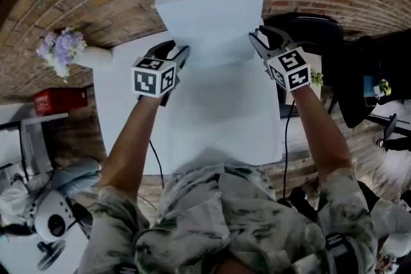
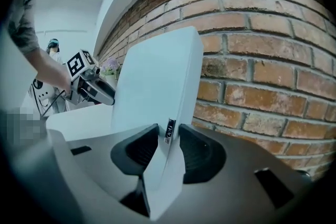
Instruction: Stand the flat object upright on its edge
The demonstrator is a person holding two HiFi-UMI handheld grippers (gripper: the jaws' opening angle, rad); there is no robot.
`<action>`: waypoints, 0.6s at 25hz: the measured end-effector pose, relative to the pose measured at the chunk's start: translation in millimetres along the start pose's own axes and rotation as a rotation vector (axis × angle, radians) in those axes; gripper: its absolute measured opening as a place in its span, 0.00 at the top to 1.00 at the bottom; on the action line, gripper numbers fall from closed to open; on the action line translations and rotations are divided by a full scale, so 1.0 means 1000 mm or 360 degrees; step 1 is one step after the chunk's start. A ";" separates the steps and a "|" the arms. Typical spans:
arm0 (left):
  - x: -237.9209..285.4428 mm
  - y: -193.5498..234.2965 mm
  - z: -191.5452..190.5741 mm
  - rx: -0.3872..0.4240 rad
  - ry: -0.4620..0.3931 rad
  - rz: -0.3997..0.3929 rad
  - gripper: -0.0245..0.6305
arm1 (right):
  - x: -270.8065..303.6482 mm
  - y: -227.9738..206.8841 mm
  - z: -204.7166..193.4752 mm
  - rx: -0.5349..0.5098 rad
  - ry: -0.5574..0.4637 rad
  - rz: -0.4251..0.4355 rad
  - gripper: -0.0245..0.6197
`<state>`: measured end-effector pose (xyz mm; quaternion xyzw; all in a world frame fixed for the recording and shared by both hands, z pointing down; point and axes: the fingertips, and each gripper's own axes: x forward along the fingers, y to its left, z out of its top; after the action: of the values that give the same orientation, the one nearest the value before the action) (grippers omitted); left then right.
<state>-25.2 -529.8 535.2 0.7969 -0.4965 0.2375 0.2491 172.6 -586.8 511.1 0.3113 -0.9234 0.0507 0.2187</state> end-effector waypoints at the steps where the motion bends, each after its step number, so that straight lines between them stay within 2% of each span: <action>1: 0.003 0.001 0.002 0.0004 -0.0002 0.0012 0.66 | 0.002 -0.004 0.001 -0.0025 -0.0005 -0.0008 0.73; 15: 0.046 0.018 0.034 0.0135 -0.0038 0.0157 0.67 | 0.034 -0.049 -0.003 -0.0136 -0.0058 -0.0116 0.74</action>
<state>-19.4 -588.8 541.0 0.7840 -0.5276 0.2608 0.1972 179.1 -643.9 526.5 0.3360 -0.9166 -0.0024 0.2166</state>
